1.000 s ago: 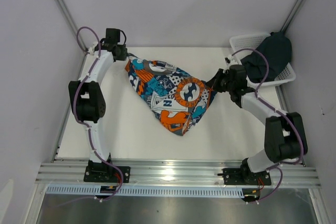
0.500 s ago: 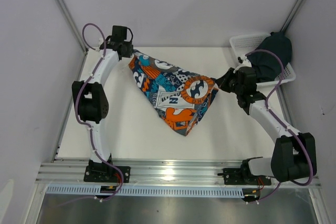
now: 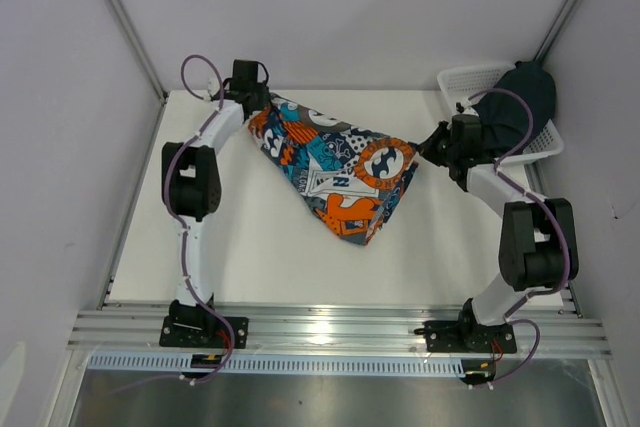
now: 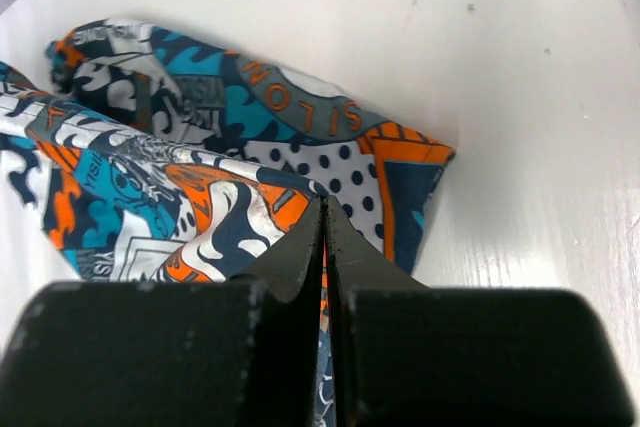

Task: Fold and stack the shorts
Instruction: Fold the shorts

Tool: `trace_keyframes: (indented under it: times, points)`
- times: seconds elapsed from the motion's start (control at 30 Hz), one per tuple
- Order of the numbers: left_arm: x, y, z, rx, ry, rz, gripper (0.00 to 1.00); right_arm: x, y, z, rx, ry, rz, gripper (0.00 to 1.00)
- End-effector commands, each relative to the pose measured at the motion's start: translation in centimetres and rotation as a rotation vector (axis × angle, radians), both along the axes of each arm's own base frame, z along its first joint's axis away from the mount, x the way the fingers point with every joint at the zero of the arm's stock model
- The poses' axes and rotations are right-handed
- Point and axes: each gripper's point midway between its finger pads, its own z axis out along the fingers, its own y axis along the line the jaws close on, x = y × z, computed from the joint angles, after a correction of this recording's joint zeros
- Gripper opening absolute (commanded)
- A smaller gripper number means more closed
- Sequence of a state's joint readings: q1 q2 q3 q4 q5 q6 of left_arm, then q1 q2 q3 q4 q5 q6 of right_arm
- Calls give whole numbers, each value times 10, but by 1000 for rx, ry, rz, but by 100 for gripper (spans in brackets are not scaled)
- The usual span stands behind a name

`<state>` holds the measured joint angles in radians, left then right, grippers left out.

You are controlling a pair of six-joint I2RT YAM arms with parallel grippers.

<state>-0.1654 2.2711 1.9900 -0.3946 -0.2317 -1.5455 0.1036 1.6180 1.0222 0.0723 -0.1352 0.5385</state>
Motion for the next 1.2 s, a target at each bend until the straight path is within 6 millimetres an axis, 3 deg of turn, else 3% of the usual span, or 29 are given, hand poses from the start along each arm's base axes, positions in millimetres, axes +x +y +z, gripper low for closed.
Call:
trace_keyframes:
  times: [0.0,0.03,0.07,0.1,0.13,0.17,0.2,0.23,0.27,0.33,0.37,0.43,0.47,0.53,0.6,0.67,0.77,0.8,0.87,0.93,1.0,1.03,1.13,1.17]
  points:
    - [32,-9,24,-37,-167,-3,15,24,-11,2,-6,-43,-64,0]
    - [38,-12,19,-31,-196,-19,33,31,-10,2,-4,-47,-63,0]
    - [41,-14,19,-30,-213,-25,41,34,-11,-5,-9,-34,-64,0]
    - [43,-15,14,-31,-223,-33,48,38,-12,-24,-13,7,-64,0]
    - [43,-14,8,-28,-229,-39,64,42,-13,-32,-10,26,-57,0]
    - [45,-14,12,-30,-253,-40,74,51,-14,-30,-8,22,-61,0]
    - [44,-14,14,-24,-255,-40,84,54,-15,-46,-9,54,-62,0]
    - [43,-13,15,-2,-251,-44,94,56,-15,-50,-6,65,-58,0]
    - [43,-9,26,20,-269,-42,99,61,-19,-48,-6,62,-69,0]
    - [40,-3,37,75,-276,-53,99,62,-23,-51,-13,75,-79,1]
    - [37,4,56,97,-302,-50,99,62,-24,-50,-17,77,-88,11]
    - [32,18,69,149,-317,-65,99,58,-29,-50,-37,100,-103,22]
    - [26,22,90,166,-343,-71,99,58,-30,-49,-41,109,-107,41]
    - [13,39,91,224,-300,-79,99,55,-29,-45,-49,129,-90,67]
    - [-7,51,109,297,-300,-95,99,48,-25,-38,-41,126,-72,71]
    - [-19,64,125,350,-313,-103,99,44,-18,-14,-34,76,-39,71]
    - [-47,75,137,422,-307,-181,99,33,23,10,-20,42,91,70]
    - [-60,78,142,435,-308,-203,99,24,50,14,-1,43,170,70]
    - [-73,74,128,426,-317,-299,99,19,81,24,36,27,254,69]
    - [-87,69,139,432,-370,-385,99,9,123,28,78,10,361,66]
    - [-92,71,126,444,-403,-433,99,8,152,31,142,-3,429,63]
    - [-92,72,118,441,-396,-445,99,5,170,32,168,-14,466,57]
    - [-88,57,105,423,-399,-560,99,5,201,29,288,-14,536,44]
    - [-86,51,87,393,-372,-608,99,1,213,25,312,-3,561,41]
